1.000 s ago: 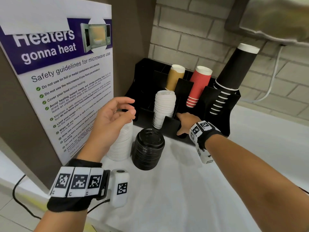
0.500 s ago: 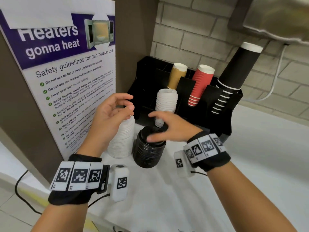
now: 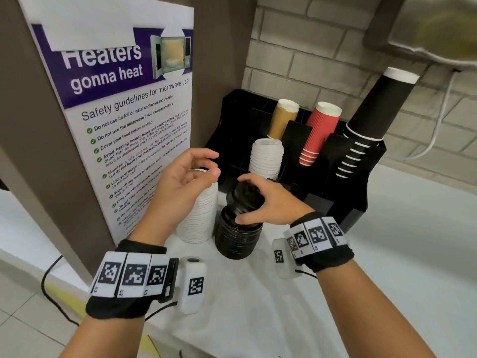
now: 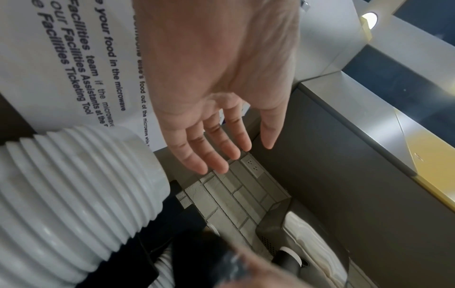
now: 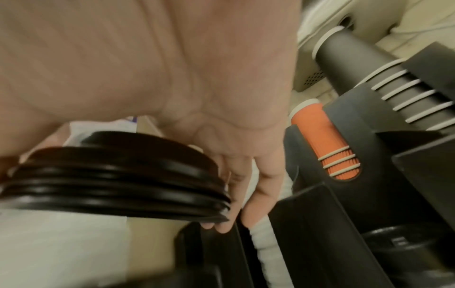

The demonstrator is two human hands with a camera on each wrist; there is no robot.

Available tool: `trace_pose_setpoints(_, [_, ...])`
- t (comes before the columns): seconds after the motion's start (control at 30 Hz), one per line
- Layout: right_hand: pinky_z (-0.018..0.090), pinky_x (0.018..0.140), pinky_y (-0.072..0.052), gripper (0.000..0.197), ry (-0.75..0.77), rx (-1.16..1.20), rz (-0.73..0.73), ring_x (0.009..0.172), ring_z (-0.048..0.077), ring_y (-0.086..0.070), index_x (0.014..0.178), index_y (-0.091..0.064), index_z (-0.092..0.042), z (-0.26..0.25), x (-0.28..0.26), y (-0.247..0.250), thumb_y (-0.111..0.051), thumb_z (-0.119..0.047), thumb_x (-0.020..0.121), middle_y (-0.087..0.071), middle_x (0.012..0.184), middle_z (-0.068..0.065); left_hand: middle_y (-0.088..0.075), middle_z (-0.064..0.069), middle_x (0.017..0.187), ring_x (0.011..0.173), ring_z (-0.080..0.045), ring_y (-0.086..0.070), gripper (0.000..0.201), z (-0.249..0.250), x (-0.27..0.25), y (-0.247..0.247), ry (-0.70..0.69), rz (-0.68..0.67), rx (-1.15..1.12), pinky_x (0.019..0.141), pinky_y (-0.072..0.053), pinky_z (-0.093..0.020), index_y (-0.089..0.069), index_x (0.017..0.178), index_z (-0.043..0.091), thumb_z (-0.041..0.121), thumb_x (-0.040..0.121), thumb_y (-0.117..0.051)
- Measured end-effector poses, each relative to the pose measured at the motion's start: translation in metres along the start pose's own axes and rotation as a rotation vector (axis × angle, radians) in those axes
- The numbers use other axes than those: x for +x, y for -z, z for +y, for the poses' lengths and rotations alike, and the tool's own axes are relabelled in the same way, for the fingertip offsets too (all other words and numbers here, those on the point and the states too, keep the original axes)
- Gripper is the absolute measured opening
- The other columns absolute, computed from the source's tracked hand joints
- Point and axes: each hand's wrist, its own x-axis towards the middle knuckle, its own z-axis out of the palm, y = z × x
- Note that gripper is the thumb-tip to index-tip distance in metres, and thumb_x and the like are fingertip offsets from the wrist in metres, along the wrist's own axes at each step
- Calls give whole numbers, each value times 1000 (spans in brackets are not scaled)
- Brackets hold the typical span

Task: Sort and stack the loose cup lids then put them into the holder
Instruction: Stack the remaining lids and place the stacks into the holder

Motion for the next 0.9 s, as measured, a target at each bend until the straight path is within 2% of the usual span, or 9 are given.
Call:
trace_pose_setpoints(0.1, [26, 90, -47, 73, 42, 228, 153, 105, 5, -57, 131, -44, -38, -11, -16, 13, -83, -35, 69, -56, 114, -14, -61, 9, 115, 97, -5, -62, 50, -2, -2, -5, 23, -82, 70, 86, -51, -22, -58, 117, 37, 26, 71, -77])
trace_pose_setpoints(0.17, [30, 86, -49, 71, 87, 424, 178, 101, 8, -61, 131, -44, -41, -22, -28, 15, -81, -36, 70, -59, 113, -7, -52, 12, 133, 117, -3, -56, 81, -5, -4, -14, 62, -198, 92, 94, -49, -23, -47, 129, 47, 30, 63, -90])
trace_pose_setpoints(0.23, [31, 85, -51, 72, 137, 552, 169, 101, 14, -63, 133, -43, -40, -33, -39, 11, -78, -37, 70, -61, 114, 3, -46, 9, 142, 127, -10, -52, 97, -9, -7, -24, 93, -287, 40, 100, -48, -28, -39, 138, 46, 29, 60, -94])
trace_pose_setpoints(0.3, [35, 90, -52, 71, 163, 614, 165, 106, 20, -64, 134, -43, -36, -38, -46, 7, -76, -33, 72, -62, 117, 10, -49, 5, 141, 125, -15, -56, 97, -10, -10, -32, 86, -298, -36, 98, -51, -32, -40, 140, 41, 27, 59, -92])
trace_pose_setpoints(0.4, [45, 99, -49, 69, 158, 639, 167, 112, 25, -62, 136, -45, -30, -37, -55, 9, -76, -21, 75, -62, 120, 14, -53, 8, 136, 120, -17, -60, 89, -8, -12, -33, 64, -323, -59, 95, -54, -35, -44, 138, 39, 26, 60, -86])
trace_pose_setpoints(0.5, [34, 94, -51, 68, 150, 632, 171, 111, 18, -62, 136, -47, -29, -33, -62, 16, -74, -14, 75, -60, 123, 10, -53, 11, 136, 120, -21, -60, 91, -7, -12, -33, 75, -367, -63, 99, -52, -44, -43, 141, 37, 23, 62, -86])
trace_pose_setpoints(0.6, [36, 96, -51, 69, 136, 607, 197, 110, 17, -62, 135, -49, -31, -32, -65, 20, -77, -19, 73, -61, 121, 6, -50, 7, 140, 121, -22, -58, 93, -6, -12, -37, 78, -361, -49, 102, -49, -50, -42, 141, 37, 26, 61, -86])
trace_pose_setpoints(0.7, [38, 95, -52, 71, 125, 587, 206, 110, 18, -62, 134, -50, -29, -33, -67, 22, -80, -24, 70, -64, 117, 4, -49, 5, 141, 119, -21, -59, 94, -7, -11, -39, 84, -349, -39, 104, -48, -51, -43, 141, 39, 29, 59, -87])
trace_pose_setpoints(0.9, [32, 85, -56, 67, 137, 554, 231, 104, 16, -64, 128, -54, -29, -36, -66, 23, -81, -20, 67, -61, 116, 4, -51, 8, 138, 120, -19, -59, 96, -9, -10, -41, 79, -345, -27, 106, -47, -48, -42, 141, 40, 30, 58, -87])
